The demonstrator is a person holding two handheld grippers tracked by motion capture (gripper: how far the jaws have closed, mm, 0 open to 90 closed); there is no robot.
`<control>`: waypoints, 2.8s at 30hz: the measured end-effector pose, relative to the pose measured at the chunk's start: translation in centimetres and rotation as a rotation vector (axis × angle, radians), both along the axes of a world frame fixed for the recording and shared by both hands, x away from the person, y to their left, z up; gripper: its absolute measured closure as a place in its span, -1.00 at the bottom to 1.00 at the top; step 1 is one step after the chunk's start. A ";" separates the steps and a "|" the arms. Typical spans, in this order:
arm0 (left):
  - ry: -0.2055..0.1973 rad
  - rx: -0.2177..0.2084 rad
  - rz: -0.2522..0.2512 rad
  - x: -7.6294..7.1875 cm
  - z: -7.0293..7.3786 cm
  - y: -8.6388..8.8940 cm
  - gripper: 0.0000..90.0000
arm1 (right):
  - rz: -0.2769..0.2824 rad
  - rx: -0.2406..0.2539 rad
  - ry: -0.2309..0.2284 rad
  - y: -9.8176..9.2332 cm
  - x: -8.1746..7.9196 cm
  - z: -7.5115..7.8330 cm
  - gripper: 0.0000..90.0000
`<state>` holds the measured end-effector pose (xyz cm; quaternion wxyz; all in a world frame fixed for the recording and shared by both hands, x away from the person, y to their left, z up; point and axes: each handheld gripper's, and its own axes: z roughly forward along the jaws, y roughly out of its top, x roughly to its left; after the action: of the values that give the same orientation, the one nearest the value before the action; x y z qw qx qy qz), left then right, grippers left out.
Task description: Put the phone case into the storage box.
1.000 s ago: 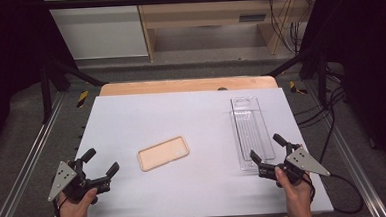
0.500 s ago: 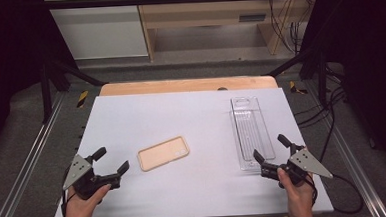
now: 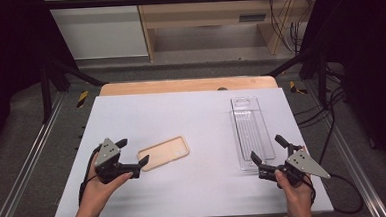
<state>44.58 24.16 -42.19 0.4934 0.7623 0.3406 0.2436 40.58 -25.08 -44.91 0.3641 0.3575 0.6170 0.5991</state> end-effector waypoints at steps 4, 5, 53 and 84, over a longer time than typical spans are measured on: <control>0.030 0.051 -0.032 0.6 0.1 -1.2 -0.92 | 0.000 0.001 -0.003 0.0 -0.1 0.0 -0.95; 0.035 0.057 -0.036 0.7 0.1 -1.3 -0.92 | 0.000 0.001 -0.003 0.0 -0.1 0.0 -0.95; 0.218 0.287 -0.149 4.4 -0.9 -5.7 0.39 | -0.007 -0.017 0.001 0.1 0.0 -0.1 -0.95; 0.321 0.430 -0.202 5.2 -3.3 -7.9 1.00 | -0.011 -0.005 0.000 0.0 -0.1 0.0 -0.95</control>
<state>49.82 16.28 -45.52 0.2818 0.9084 0.2773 0.1360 40.52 -25.10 -44.94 0.3684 0.3600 0.6166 0.5954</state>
